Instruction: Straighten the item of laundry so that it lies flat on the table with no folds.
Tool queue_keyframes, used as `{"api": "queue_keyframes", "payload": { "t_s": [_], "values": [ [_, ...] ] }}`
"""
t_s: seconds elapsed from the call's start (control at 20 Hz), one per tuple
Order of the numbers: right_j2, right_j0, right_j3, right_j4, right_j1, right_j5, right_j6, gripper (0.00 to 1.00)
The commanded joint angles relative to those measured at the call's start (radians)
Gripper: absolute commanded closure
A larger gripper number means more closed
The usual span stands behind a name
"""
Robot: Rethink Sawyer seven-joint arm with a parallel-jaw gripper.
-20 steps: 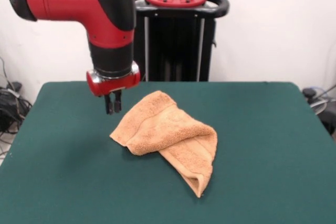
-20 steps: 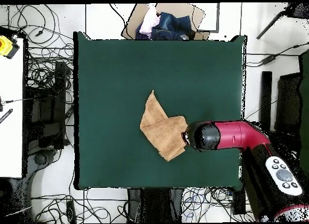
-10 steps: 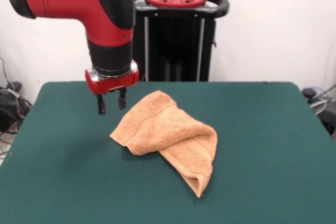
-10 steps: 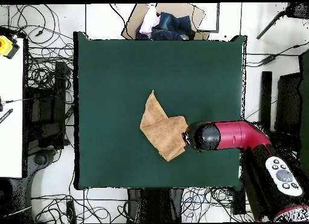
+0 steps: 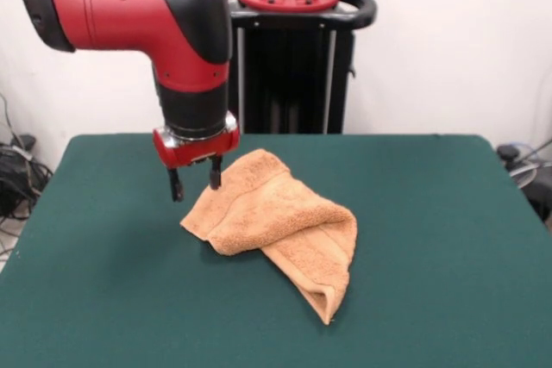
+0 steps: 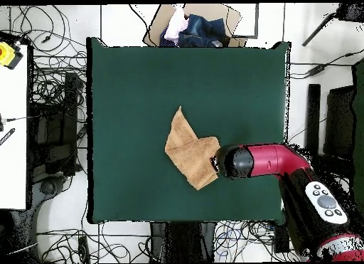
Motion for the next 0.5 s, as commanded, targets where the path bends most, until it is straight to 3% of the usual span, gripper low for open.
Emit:
{"api": "queue_keyframes", "payload": {
  "t_s": [0.05, 0.3, 0.5],
  "values": [
    [-0.054, 0.059, -0.027, -0.090, 0.075, -0.073, 0.073, 0.00],
    [-0.161, 0.207, -0.170, -0.176, 0.229, -0.159, 0.246, 0.00],
    [-0.192, 0.230, -0.218, -0.166, 0.295, -0.233, 0.265, 0.00]
  ]
}}
